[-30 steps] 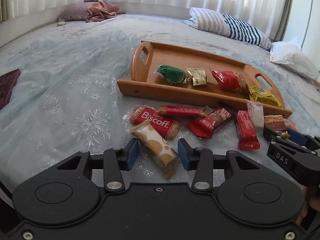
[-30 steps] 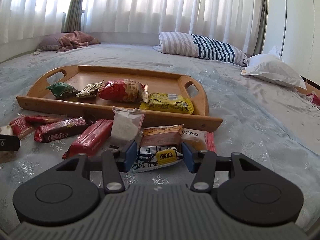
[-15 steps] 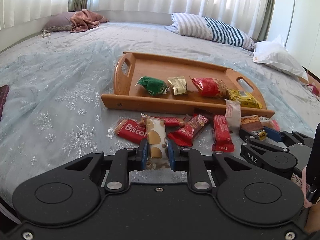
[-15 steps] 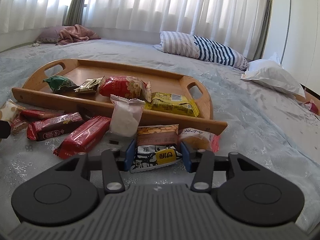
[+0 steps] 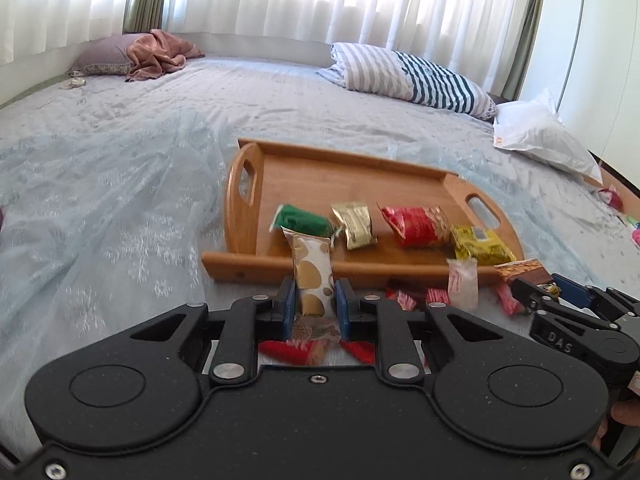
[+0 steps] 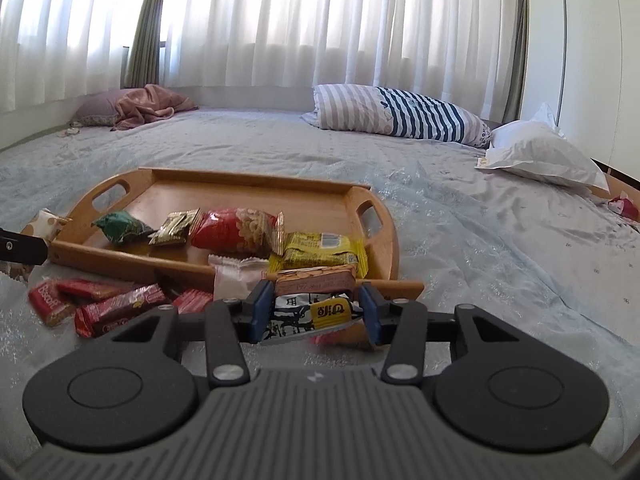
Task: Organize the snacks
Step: 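Grasp the clear cookie packet with the left tool while the right tool reaches toward the white packet, then lower the spotted cookie packet onto the tray with the left tool while the right tool places the white-and-black packet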
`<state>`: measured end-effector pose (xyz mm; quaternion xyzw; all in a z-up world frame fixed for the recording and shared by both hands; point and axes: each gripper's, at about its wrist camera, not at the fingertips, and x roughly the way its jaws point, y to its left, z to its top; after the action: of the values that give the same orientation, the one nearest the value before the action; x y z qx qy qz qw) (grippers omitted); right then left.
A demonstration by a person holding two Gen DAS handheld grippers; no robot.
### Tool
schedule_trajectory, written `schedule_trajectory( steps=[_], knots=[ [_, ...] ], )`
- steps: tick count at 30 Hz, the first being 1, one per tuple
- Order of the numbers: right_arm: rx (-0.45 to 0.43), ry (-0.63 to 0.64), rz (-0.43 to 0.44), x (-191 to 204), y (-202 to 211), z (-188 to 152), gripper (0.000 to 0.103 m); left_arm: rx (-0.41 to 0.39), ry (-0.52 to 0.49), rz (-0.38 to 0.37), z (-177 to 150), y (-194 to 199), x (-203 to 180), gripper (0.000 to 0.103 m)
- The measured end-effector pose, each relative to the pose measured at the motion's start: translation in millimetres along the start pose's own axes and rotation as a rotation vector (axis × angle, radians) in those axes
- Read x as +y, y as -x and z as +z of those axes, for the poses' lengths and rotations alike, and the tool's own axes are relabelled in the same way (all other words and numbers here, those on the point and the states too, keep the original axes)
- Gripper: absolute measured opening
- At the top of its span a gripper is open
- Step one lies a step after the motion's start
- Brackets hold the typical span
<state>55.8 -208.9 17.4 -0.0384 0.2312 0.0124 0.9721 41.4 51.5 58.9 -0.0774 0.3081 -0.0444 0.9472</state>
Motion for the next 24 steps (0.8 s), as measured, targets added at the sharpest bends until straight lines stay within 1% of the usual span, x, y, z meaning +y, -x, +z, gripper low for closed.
schedule_trajectory(
  steps=[5,10,12,14,17,20,24],
  knots=[
    [-0.010,-0.054,0.011,-13.9,-10.6,19.8,0.050,-0.023,0.003,-0.036,31.5,-8.7,4.9,0.019],
    [0.000,-0.107,0.055,-31.1,-31.4,43.1,0.050,-0.047,-0.013,-0.038,63.9,-30.8,5.4,0.020],
    [0.015,-0.124,0.092,-38.9,-45.2,54.2,0.050,-0.034,-0.007,-0.057,77.1,-46.5,7.9,0.019],
    [0.038,-0.130,0.109,-44.1,-60.0,64.7,0.050,-0.011,-0.005,-0.070,87.9,-65.1,10.2,0.019],
    [0.071,-0.119,0.116,-47.7,-84.4,77.9,0.050,0.021,-0.012,-0.048,98.4,-95.2,11.6,0.019],
    [0.117,-0.120,0.138,-49.2,-111.4,86.1,0.050,0.060,-0.001,-0.038,103.1,-124.5,13.5,0.019],
    [0.162,-0.146,0.150,-51.5,-142.2,87.9,0.050,0.104,0.022,-0.034,102.2,-154.1,15.4,0.019]
  ],
)
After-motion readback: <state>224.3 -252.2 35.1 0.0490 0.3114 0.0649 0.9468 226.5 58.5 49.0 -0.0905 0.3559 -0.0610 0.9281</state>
